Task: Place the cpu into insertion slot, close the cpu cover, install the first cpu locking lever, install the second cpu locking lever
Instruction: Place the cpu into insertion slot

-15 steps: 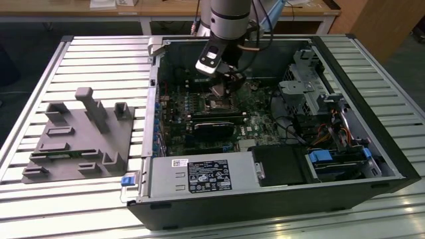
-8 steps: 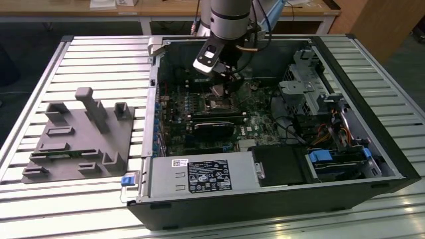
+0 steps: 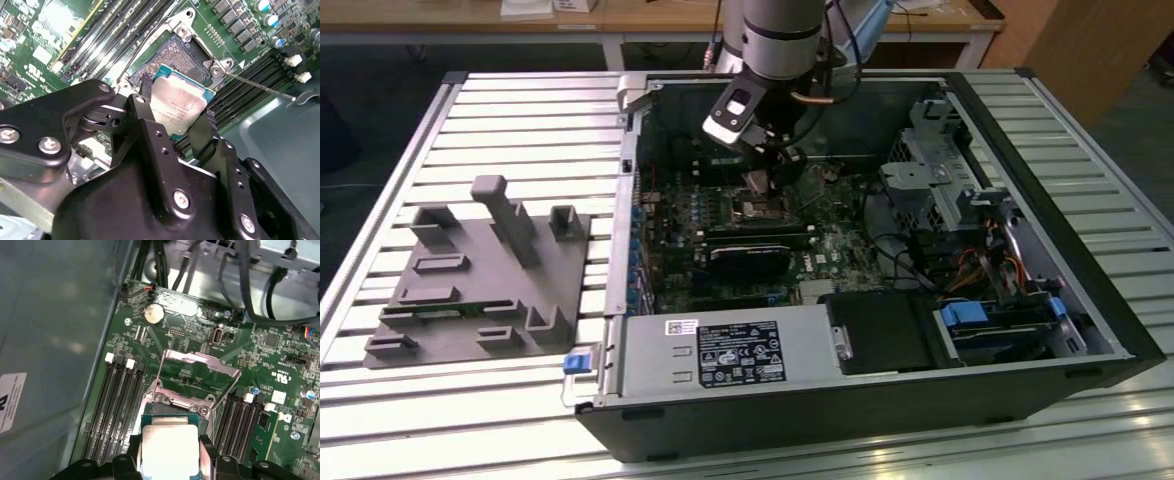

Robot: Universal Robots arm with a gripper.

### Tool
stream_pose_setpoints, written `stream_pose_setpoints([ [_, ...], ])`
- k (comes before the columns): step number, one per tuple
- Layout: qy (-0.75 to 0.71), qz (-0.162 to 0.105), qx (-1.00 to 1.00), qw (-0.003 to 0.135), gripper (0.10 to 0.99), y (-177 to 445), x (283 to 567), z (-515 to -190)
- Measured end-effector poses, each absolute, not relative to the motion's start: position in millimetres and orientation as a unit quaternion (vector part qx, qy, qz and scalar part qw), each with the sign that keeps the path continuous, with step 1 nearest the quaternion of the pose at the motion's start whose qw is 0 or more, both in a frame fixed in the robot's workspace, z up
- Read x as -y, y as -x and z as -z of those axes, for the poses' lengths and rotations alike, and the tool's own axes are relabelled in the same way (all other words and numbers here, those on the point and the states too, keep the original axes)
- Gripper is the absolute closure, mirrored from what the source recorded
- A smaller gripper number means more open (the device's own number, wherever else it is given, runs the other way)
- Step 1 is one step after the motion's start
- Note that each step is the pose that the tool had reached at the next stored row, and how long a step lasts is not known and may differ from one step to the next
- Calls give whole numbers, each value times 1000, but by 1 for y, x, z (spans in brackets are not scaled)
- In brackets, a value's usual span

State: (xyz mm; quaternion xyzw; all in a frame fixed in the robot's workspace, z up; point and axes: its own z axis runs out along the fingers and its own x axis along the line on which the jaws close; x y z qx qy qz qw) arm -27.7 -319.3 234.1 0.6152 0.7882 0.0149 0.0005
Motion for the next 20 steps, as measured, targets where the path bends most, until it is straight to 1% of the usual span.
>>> stream_pose_setpoints([
  [17,-694,-15,-720,2,545,28,319,-232],
  [20,-699,-18,-715,6,545,28,319,-231],
])
